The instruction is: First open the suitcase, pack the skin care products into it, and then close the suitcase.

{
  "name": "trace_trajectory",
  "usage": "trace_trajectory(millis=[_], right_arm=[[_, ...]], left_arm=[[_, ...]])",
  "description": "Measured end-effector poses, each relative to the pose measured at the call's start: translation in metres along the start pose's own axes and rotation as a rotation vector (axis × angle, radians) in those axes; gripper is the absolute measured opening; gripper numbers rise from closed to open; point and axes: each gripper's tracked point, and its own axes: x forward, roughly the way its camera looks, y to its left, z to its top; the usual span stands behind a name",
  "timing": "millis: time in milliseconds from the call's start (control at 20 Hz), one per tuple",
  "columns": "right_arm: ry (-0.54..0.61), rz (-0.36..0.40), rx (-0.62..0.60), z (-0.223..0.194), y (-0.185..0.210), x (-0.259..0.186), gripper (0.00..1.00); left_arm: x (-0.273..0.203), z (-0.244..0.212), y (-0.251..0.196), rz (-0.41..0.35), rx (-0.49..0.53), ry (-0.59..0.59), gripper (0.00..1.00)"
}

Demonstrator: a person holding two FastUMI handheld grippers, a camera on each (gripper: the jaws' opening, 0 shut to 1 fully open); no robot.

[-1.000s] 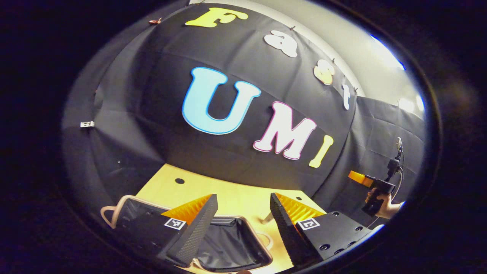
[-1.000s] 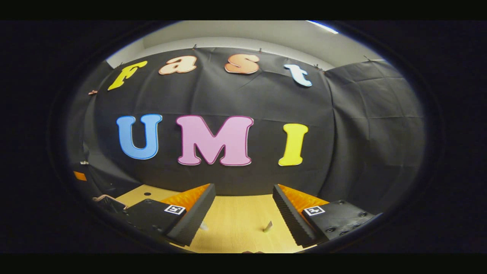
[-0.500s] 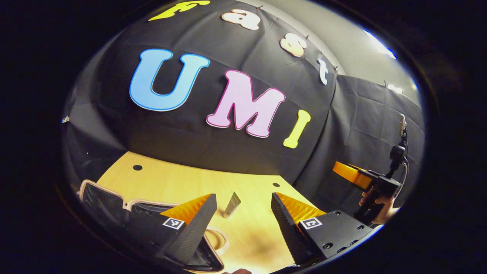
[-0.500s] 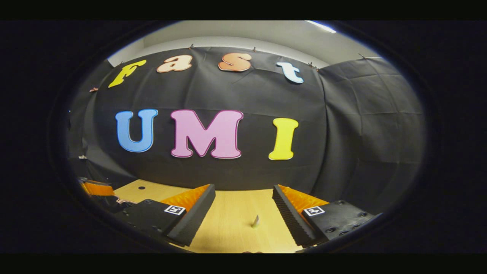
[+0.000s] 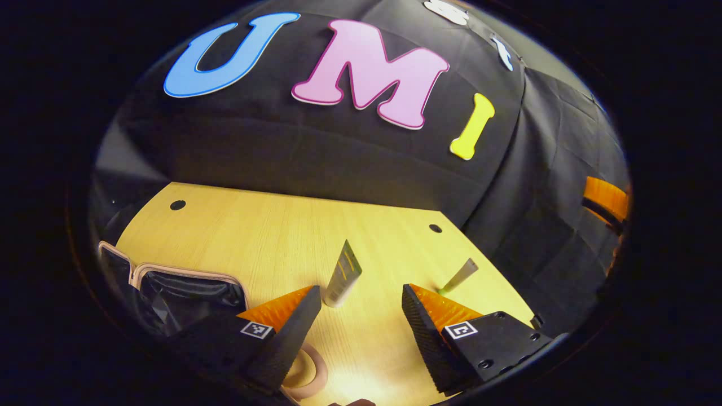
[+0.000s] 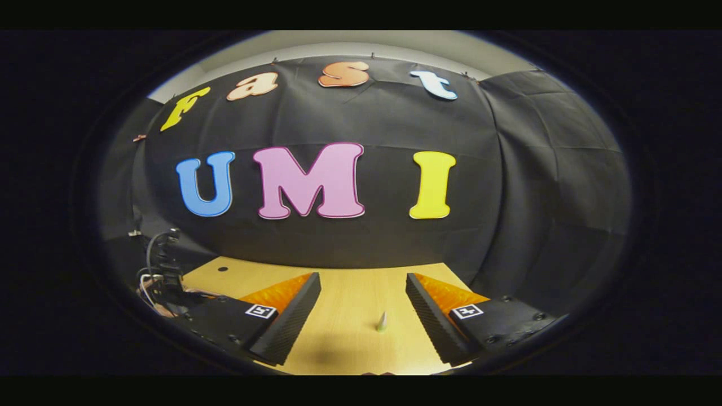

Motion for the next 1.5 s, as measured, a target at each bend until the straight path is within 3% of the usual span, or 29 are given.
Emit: trace_trajectory(millis=[300, 550, 600, 650, 700, 750, 950, 1000, 1150, 1200, 1300, 1350, 1400, 1450, 1500], right_arm=[[0.099, 0.047, -0.07, -0.042, -0.025, 0.024, 0.97], [0.164, 0.037, -0.05, -0.088, -0.056, 0.041, 0.97], [0.178, 0.034, -0.046, -0.098, -0.059, 0.047, 0.97], [0.199, 0.036, -0.044, -0.111, -0.062, 0.054, 0.96], [0.229, 0.043, -0.049, -0.127, -0.063, 0.062, 0.96], [0.269, 0.061, -0.048, -0.145, -0.061, 0.068, 0.96], [0.393, 0.138, -0.007, -0.2, -0.046, 0.083, 0.94], [0.413, 0.153, -0.012, -0.209, -0.04, 0.093, 1.0], [0.461, 0.206, -0.011, -0.239, -0.018, 0.121, 0.97], [0.479, 0.213, 0.0, -0.249, -0.015, 0.132, 0.94], [0.539, 0.207, 0.025, -0.274, -0.011, 0.147, 0.97], [0.571, 0.202, 0.041, -0.286, -0.011, 0.153, 0.98], [0.606, 0.188, 0.049, -0.301, -0.013, 0.159, 0.98], [0.629, 0.19, 0.061, -0.31, -0.012, 0.162, 0.95], [0.662, 0.184, 0.068, -0.321, -0.012, 0.162, 0.86]], left_arm=[[0.088, -0.038, 0.022, 0.105, 0.062, 0.129, 0.95], [0.132, -0.059, 0.027, 0.145, 0.105, 0.205, 0.95], [0.126, -0.057, 0.026, 0.17, 0.106, 0.213, 0.92], [0.142, -0.063, 0.032, 0.195, 0.119, 0.232, 0.72], [0.131, -0.061, 0.032, 0.225, 0.126, 0.242, 0.53], [0.128, -0.061, 0.029, 0.228, 0.122, 0.262, 0.49], [0.1, -0.047, 0.004, 0.198, 0.055, 0.28, 0.47], [0.088, -0.04, -0.006, 0.185, 0.032, 0.272, 0.48], [0.047, -0.02, -0.021, 0.163, -0.005, 0.239, 0.47], [0.031, -0.015, -0.022, 0.166, -0.015, 0.232, 0.47], [0.001, -0.013, -0.024, 0.164, -0.044, 0.243, 0.51], [-0.012, -0.012, -0.022, 0.173, -0.053, 0.245, 0.44], [-0.027, -0.011, -0.018, 0.189, -0.055, 0.246, 0.47], [-0.042, -0.01, -0.012, 0.214, -0.057, 0.247, 0.44], [-0.055, -0.009, -0.004, 0.236, -0.064, 0.244, 0.47]])
